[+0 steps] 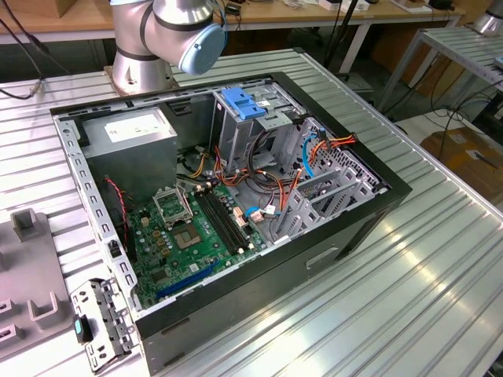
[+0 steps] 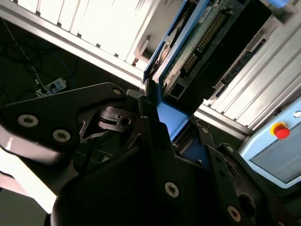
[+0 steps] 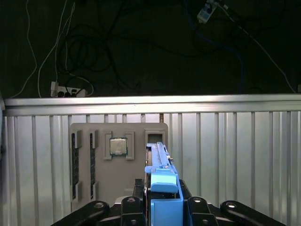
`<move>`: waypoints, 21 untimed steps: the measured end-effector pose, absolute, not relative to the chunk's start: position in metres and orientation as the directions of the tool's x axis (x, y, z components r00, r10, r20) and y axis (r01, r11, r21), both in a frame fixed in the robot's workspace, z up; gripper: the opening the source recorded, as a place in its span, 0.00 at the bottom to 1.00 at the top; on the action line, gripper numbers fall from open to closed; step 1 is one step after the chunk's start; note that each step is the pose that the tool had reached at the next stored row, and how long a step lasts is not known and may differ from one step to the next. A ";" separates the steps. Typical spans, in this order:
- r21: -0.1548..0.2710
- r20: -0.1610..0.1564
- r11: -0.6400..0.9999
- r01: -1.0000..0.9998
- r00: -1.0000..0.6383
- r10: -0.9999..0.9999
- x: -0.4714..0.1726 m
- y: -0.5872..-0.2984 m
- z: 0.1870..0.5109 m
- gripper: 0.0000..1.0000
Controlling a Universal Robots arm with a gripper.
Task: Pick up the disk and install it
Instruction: 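Pick up the disk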
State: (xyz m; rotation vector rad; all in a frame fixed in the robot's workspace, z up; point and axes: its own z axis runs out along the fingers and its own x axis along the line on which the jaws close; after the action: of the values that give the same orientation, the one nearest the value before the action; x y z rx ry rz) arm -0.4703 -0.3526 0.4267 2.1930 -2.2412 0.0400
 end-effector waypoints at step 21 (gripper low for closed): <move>-0.012 0.022 0.021 -1.000 -0.022 -1.000 -0.470 -0.353 0.453 0.37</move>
State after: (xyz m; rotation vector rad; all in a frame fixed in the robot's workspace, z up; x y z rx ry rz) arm -0.4702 -0.3526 0.4525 2.1920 -2.2396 0.0370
